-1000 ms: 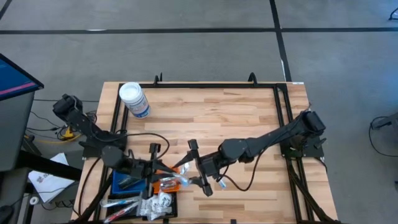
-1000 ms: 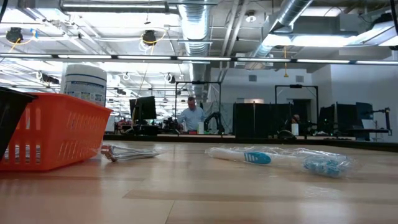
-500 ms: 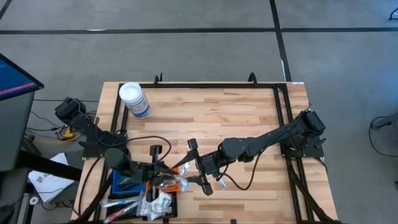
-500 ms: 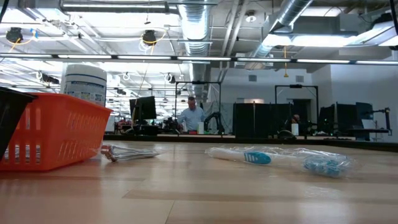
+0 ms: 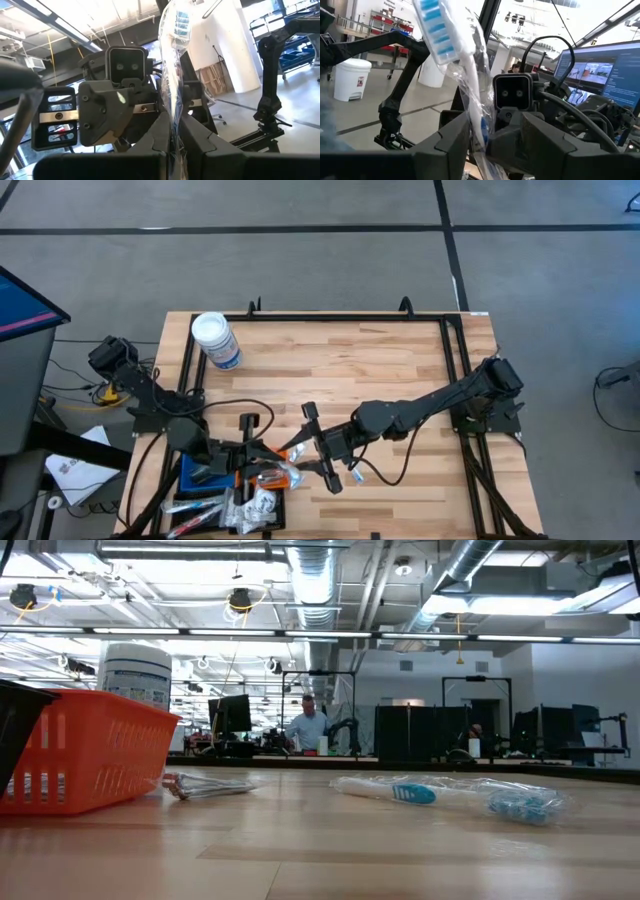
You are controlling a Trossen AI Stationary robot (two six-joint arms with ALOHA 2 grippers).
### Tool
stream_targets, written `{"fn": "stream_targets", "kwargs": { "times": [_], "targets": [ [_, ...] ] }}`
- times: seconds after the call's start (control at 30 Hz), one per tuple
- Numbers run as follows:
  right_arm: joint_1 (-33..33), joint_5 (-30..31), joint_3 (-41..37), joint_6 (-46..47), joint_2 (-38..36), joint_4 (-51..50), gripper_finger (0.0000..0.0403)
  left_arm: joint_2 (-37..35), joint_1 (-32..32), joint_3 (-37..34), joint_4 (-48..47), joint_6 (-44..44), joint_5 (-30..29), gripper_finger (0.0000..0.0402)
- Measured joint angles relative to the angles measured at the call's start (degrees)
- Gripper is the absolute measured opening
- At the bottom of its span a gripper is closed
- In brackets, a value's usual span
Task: Pick & Place Travel size toiletries
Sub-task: Put the top blue toothbrush into the left black basket
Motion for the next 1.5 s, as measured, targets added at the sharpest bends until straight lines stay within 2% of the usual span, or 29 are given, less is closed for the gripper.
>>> {"fn": "stream_targets", "kwargs": {
  "times": [0.4, 0.67, 0.8, 0.97, 1.2, 1.33, 1.5],
  "targets": [
    [0.02, -0.02, 0.0, 0.01, 0.0, -0.05, 0.0067, -0.02, 0.42, 0.0, 0.46, 1.05, -1.81, 0.0011],
    [-0.04, -0.01, -0.02, -0.79, -0.1, -0.78, 0.0019, -0.04, 0.44, 0.0, 0.3, 0.83, -2.47, 0.0032],
    [-0.07, 0.29, -0.02, -0.95, -0.11, -2.37, 0.0018, -0.03, 0.09, 0.0, -1.23, 1.06, -5.24, 0.0044],
    [-0.39, 3.12, 0.3, -0.93, -0.55, -5.79, 0.0021, -0.05, -1.82, 0.0, -1.66, 3.49, -14.78, 0.0063],
    [-1.68, 5.03, 4.15, 0.2, -0.55, -16.44, 0.0016, -3.35, -6.49, 0.0, -2.34, 5.76, -28.98, 0.0108],
    [-1.97, 4.71, 5.21, 1.28, -0.54, -21.55, 0.0019, -4.65, -8.68, 0.07, -2.58, 5.77, -30.32, 0.0139],
    [-2.01, 4.72, 5.42, 1.79, -0.54, -21.33, 0.0017, -4.76, -9.09, 0.07, -3.07, 5.08, -29.11, 0.0181]
  ]
}}
